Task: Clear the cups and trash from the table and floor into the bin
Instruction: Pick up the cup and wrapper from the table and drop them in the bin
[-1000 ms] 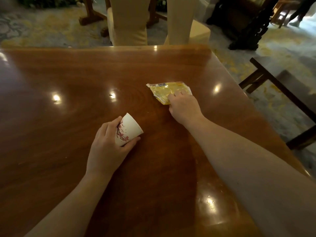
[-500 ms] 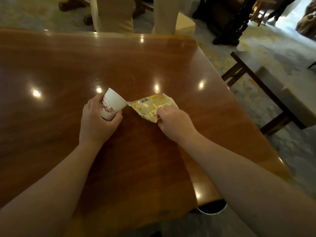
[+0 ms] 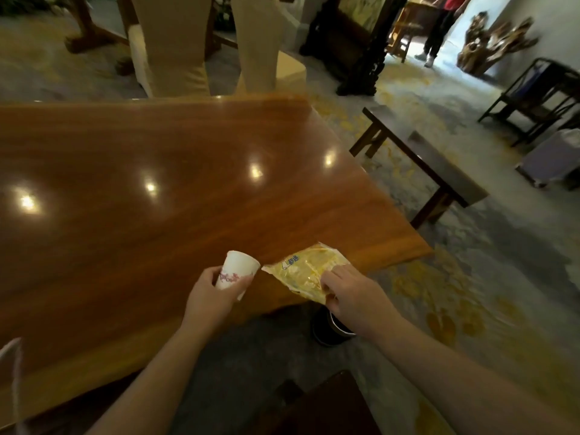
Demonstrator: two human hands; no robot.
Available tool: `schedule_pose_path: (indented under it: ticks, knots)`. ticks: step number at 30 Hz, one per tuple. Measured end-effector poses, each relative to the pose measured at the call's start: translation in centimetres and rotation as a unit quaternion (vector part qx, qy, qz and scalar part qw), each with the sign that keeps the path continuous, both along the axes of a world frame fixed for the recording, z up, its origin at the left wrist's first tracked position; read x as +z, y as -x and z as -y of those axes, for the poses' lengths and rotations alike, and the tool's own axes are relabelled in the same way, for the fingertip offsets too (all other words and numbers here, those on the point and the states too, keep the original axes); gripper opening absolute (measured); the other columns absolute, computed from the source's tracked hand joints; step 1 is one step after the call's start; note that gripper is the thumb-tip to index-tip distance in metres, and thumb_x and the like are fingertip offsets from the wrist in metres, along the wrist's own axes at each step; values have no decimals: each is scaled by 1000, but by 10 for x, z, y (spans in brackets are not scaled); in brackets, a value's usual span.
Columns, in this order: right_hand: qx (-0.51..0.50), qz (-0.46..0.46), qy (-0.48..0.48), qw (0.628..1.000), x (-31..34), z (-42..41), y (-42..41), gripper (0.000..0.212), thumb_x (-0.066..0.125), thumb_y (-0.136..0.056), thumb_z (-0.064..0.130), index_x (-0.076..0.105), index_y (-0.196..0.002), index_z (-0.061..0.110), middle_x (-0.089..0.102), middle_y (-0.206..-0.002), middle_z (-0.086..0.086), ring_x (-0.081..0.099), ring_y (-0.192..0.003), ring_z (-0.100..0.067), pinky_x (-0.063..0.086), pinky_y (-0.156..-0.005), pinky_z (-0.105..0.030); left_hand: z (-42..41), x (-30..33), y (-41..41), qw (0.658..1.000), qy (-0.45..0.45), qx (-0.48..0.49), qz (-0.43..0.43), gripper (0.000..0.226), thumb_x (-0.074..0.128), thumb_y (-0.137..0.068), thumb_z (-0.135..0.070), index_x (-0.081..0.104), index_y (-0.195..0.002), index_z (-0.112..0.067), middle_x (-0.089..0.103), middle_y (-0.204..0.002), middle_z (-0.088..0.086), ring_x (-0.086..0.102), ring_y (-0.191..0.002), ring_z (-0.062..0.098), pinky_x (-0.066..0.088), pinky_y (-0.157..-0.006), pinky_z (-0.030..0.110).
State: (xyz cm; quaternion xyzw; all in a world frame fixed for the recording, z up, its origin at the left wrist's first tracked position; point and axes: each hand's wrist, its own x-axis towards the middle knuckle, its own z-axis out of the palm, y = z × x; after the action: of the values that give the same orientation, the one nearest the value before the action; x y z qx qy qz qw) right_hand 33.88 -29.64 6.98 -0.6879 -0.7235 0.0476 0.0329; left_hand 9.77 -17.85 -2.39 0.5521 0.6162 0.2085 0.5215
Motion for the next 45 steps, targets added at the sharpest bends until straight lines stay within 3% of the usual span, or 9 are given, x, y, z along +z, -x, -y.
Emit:
schedule_pose_path:
  ticks: [5, 8, 11, 20, 25, 33, 38, 43, 45]
  knots:
    - [-10, -20, -21, 1000, 37, 59, 2, 17, 70, -76, 9, 59, -84, 19, 59, -84, 5, 54, -79, -15, 45, -64, -22, 54, 40, 3, 998, -2, -48, 33, 76, 78, -80, -40, 42, -144, -20, 55, -136, 5, 60, -90, 11, 52, -57, 21]
    - [-10, -32, -39, 999, 51, 83, -12, 19, 71, -74, 5, 59, -82, 18, 59, -84, 4, 54, -79, -15, 50, -62, -25, 79, 64, -7, 998, -11, -52, 37, 75, 80, -78, -38, 44, -141, -21, 56, -131, -1, 59, -88, 8, 52, -57, 21]
    - [-5, -49, -64, 997, 55, 100, -39, 19, 67, -73, 4, 59, -81, 18, 56, -84, 5, 52, -78, -12, 43, -62, -18, 95, 82, -24, 997, -13, -59, 37, 76, 80, -75, -44, 46, -139, -21, 57, -123, -5, 61, -93, 10, 53, -63, 23]
    - [56, -109, -99, 987, 12, 119, -186, 17, 68, -74, -1, 62, -83, 12, 61, -85, -1, 56, -81, -19, 53, -65, -31, 138, 76, -169, 1000, -13, 19, -1, 81, 81, -72, -50, 47, -139, -18, 57, -119, -5, 58, -97, 11, 47, -65, 20]
    - [82, -130, -50, 987, -26, 131, -276, 17, 65, -71, -1, 59, -80, 14, 59, -84, -1, 54, -81, -20, 50, -62, -30, 164, 31, -255, 996, 23, 78, -21, 82, 80, -74, -50, 46, -141, -18, 59, -132, 3, 55, -100, 14, 46, -66, 23]
    - [49, -126, 49, 990, -124, 158, -365, 22, 66, -71, 4, 56, -79, 23, 54, -84, 8, 50, -79, -12, 46, -61, -23, 167, -88, -346, 987, 138, 77, -14, 76, 81, -75, -48, 52, -136, -13, 63, -118, 2, 61, -98, 17, 52, -80, 35]
    - [-19, -122, 99, 987, -213, 152, -393, 25, 74, -66, 3, 62, -83, 19, 60, -86, 4, 56, -84, -20, 48, -68, -31, 155, -189, -379, 973, 218, 66, -22, 62, 79, -72, -53, 66, -118, -14, 69, -105, 3, 67, -90, 21, 56, -80, 41]
    - [-59, -120, 123, 983, -287, 141, -406, 24, 81, -65, 6, 66, -81, 15, 63, -85, 0, 59, -82, -26, 48, -63, -34, 147, -273, -406, 964, 254, 60, -47, 47, 77, -64, -60, 69, -84, -18, 71, -89, 4, 67, -77, 19, 48, -59, 31]
    - [-66, -116, 131, 982, -308, 138, -412, 21, 80, -68, 7, 66, -82, 14, 63, -86, -1, 59, -83, -26, 46, -64, -32, 141, -296, -419, 958, 274, 73, -45, 50, 78, -59, -62, 68, -81, -18, 69, -81, 2, 67, -72, 18, 46, -54, 28]
